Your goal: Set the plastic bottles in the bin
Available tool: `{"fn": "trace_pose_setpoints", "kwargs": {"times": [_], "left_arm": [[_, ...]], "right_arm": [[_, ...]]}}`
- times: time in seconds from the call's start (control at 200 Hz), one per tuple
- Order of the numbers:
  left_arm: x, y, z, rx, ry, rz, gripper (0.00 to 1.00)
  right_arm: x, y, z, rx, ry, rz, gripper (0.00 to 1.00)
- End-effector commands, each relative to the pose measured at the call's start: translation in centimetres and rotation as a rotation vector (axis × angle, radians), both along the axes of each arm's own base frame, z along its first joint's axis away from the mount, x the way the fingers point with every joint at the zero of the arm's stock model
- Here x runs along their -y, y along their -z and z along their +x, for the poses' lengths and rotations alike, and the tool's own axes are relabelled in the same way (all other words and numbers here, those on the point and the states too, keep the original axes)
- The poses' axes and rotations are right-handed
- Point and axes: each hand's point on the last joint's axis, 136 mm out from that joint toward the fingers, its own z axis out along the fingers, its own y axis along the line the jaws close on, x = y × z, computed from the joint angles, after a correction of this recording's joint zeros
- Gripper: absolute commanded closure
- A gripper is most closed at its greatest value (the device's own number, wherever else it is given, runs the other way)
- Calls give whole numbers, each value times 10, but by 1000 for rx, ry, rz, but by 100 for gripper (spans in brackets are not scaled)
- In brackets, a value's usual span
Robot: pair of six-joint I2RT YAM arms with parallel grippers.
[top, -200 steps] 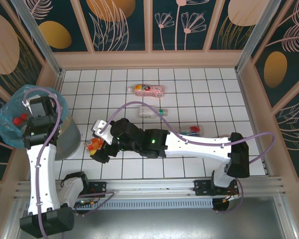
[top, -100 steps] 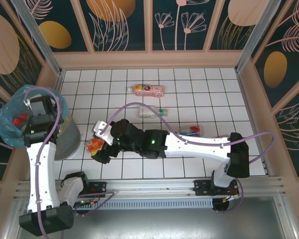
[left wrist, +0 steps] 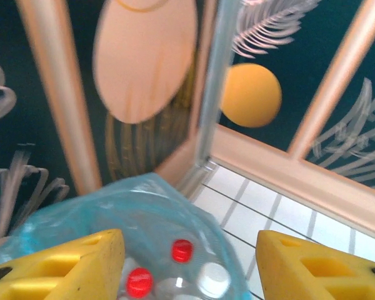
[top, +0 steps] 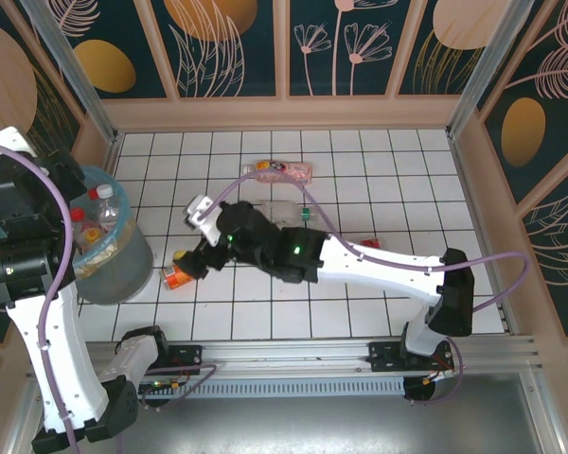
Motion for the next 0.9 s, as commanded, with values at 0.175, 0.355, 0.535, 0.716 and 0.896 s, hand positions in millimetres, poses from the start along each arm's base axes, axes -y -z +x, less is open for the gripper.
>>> {"fn": "trace_pose_setpoints", "kwargs": {"times": [0.175, 0.355, 0.535, 0.716, 0.896], "left_arm": [[65, 13, 45, -15, 362, -85, 48], [100, 44, 56, -136, 470, -18, 49], [149, 83, 73, -213, 585, 27, 49], [224, 113, 86, -247, 777, 61, 47], [282, 128, 90, -211, 992, 17, 42]], "right_arm": [[41, 86, 76, -443, 218, -112, 2], [93, 116, 103, -603, 371, -62, 3], [173, 133, 137, -646, 611, -72, 2], [252, 143, 134, -559, 695, -238, 1], [299, 175, 98, -379, 495, -636, 1]]}}
